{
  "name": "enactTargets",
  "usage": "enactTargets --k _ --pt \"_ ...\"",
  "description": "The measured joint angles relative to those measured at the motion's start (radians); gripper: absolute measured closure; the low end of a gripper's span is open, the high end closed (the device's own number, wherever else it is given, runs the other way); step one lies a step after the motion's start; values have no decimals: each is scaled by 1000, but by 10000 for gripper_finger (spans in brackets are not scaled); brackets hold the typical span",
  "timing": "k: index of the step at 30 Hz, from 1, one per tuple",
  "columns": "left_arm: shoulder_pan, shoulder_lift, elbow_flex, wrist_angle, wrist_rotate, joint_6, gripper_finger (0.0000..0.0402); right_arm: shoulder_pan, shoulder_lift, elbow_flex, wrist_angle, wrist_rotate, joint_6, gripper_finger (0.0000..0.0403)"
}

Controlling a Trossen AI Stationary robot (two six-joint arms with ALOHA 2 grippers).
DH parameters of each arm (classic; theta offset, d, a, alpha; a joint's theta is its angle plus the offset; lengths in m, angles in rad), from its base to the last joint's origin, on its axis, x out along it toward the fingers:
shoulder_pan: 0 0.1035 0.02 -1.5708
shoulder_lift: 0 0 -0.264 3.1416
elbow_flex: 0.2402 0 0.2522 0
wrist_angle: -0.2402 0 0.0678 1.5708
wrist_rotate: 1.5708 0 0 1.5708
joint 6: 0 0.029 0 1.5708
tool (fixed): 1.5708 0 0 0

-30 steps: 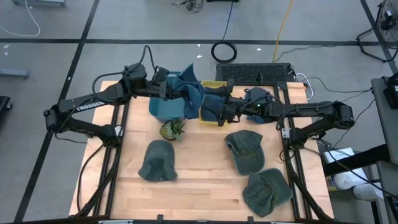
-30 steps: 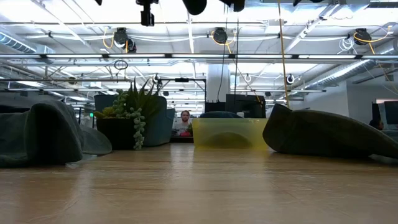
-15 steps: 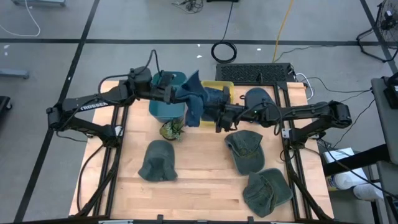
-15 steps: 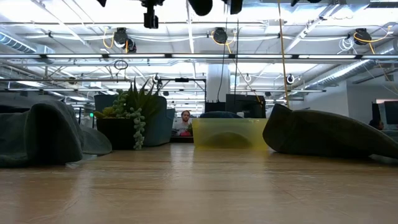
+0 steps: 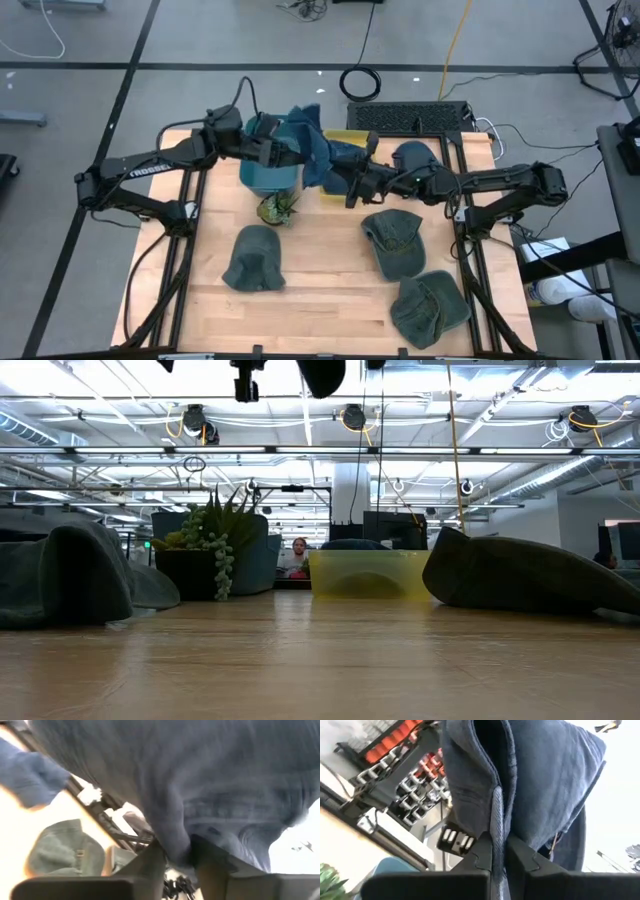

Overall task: Pick & Place hat
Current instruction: Put the bottom blue cap into the yellow bin

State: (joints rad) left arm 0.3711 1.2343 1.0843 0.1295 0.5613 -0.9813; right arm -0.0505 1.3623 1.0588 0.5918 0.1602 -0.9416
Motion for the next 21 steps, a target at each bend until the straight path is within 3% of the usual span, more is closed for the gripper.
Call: enactTargets --k 6,11,21 --pt "5 0 0 65 70 76 242 -2 -94 -1 -97 35 43 393" --pt "24 0 0 56 118 214 214 -1 -195 0 -202 16 182 393" --pt "40 0 0 57 119 466 197 -53 -371 0 -374 -262 661 393"
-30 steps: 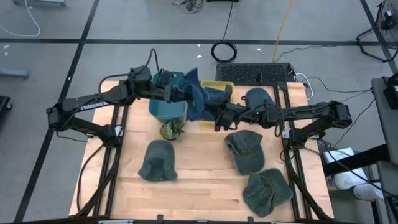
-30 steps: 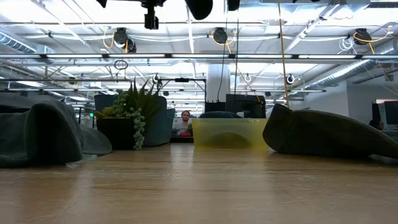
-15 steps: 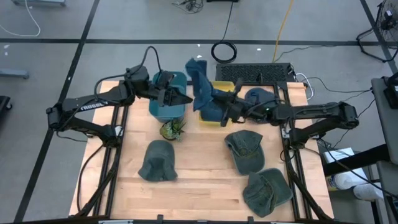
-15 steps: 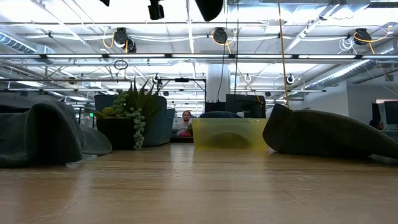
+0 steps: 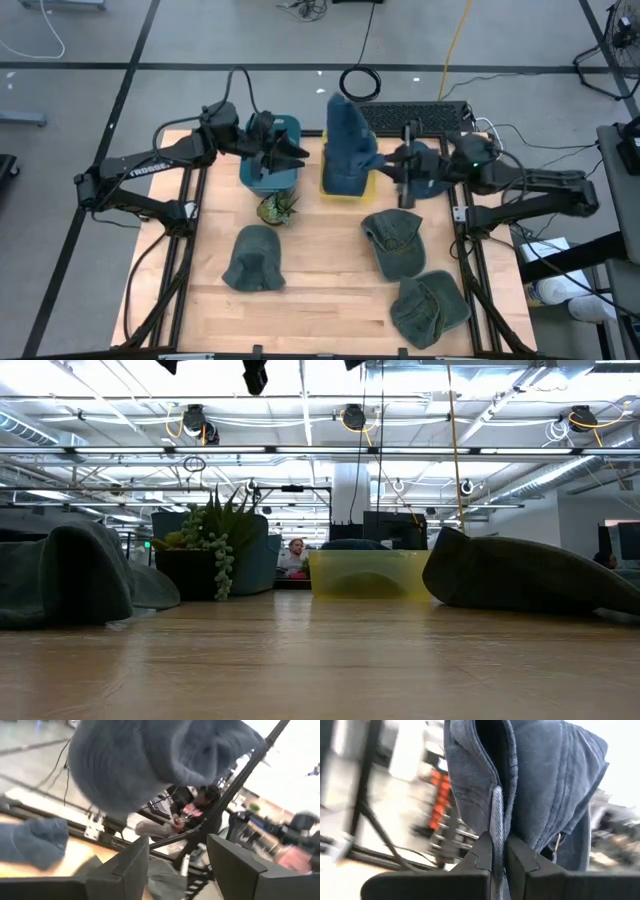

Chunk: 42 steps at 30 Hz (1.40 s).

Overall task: Pick & Place hat
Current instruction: Put the bottom blue cap into the yellow bin

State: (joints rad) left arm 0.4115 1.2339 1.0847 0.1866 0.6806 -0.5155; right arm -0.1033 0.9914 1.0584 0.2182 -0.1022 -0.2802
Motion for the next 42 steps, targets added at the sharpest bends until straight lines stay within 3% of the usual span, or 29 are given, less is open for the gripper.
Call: enactTargets --k 7,12,18,28,42 --pt "-1 0 0 9 -20 162 208 -93 -14 0 65 -344 367 393" --pt "-16 0 0 72 -25 152 199 -117 25 0 227 -473 478 393" --pt "-41 0 0 172 -20 59 166 -120 92 0 344 -481 509 393" --pt "-54 0 0 183 -35 61 116 -118 217 0 601 -502 614 392" --pt "-114 0 0 183 -31 41 139 -119 318 0 738 -476 621 392"
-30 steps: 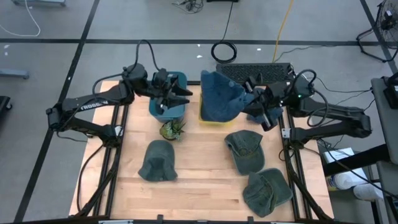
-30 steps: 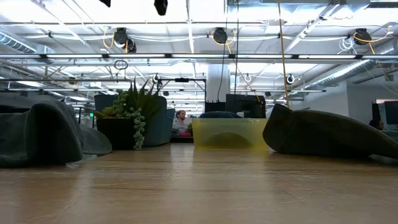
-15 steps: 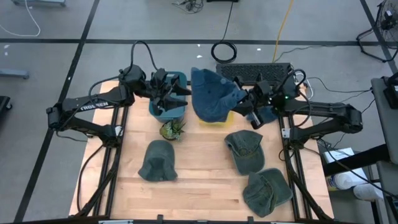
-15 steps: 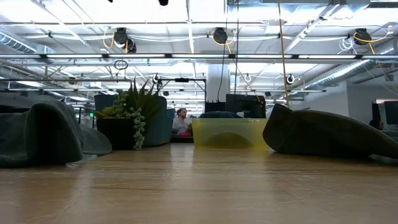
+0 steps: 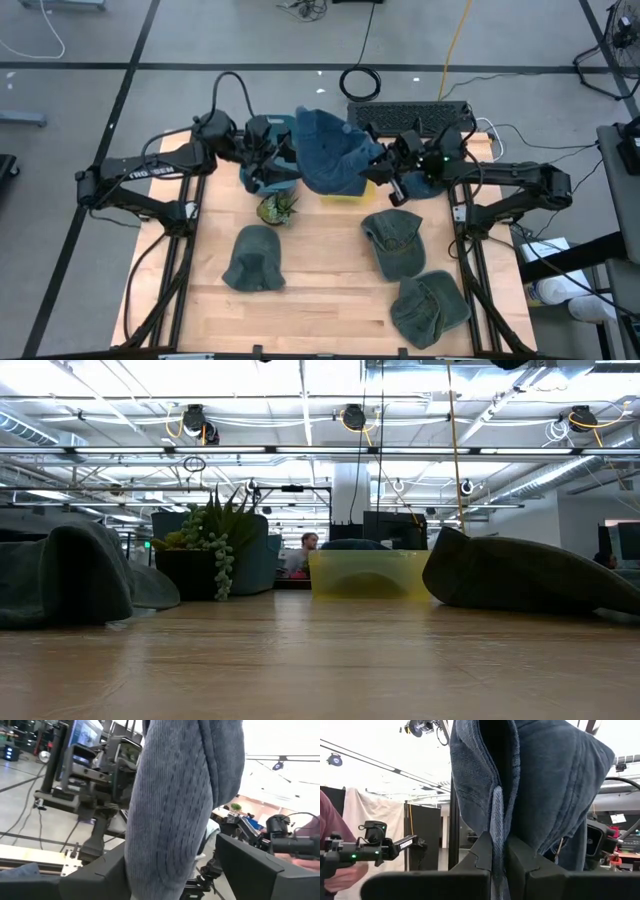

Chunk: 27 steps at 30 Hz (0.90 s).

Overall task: Pick & Place hat
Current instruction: Put the bottom blue cap into the yellow bin

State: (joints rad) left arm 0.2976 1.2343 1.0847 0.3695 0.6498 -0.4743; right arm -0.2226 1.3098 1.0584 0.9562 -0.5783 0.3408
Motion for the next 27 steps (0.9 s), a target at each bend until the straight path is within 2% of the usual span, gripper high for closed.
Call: enactTargets --k 8,19,25,27 --pt "-13 0 0 2 30 -51 177 0 -6 0 0 -3 -2 392" --pt "-14 0 0 8 60 -125 303 -1 -8 1 -19 -2 18 388" --pt "-14 0 2 44 168 -130 380 -21 -6 1 -47 28 143 338" --pt "-14 -1 2 46 189 -133 389 -32 -5 1 -74 29 172 314"
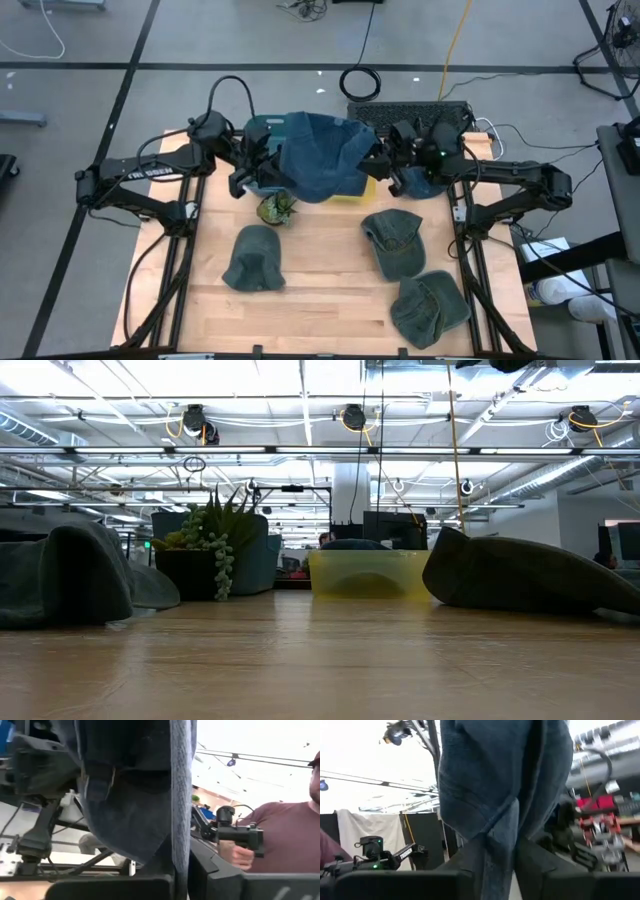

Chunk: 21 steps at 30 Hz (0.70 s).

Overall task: Pick & Place hat
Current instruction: Put the bottom blue cap into the yellow bin

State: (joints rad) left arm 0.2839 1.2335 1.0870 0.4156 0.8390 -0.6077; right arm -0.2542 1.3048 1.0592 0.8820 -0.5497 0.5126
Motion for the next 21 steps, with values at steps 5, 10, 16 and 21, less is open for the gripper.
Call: enactTargets --k 5,10,16,21 --pt "5 1 0 6 16 14 391 -21 -1 0 -24 -3 85 261" --pt "31 3 -2 -9 42 10 392 -52 -16 0 -79 -61 168 214" --pt "78 3 -2 -6 141 -16 392 -81 -60 0 -119 -271 208 185" --pt "111 0 -2 -1 227 -57 392 -112 -117 0 -192 -362 229 191"
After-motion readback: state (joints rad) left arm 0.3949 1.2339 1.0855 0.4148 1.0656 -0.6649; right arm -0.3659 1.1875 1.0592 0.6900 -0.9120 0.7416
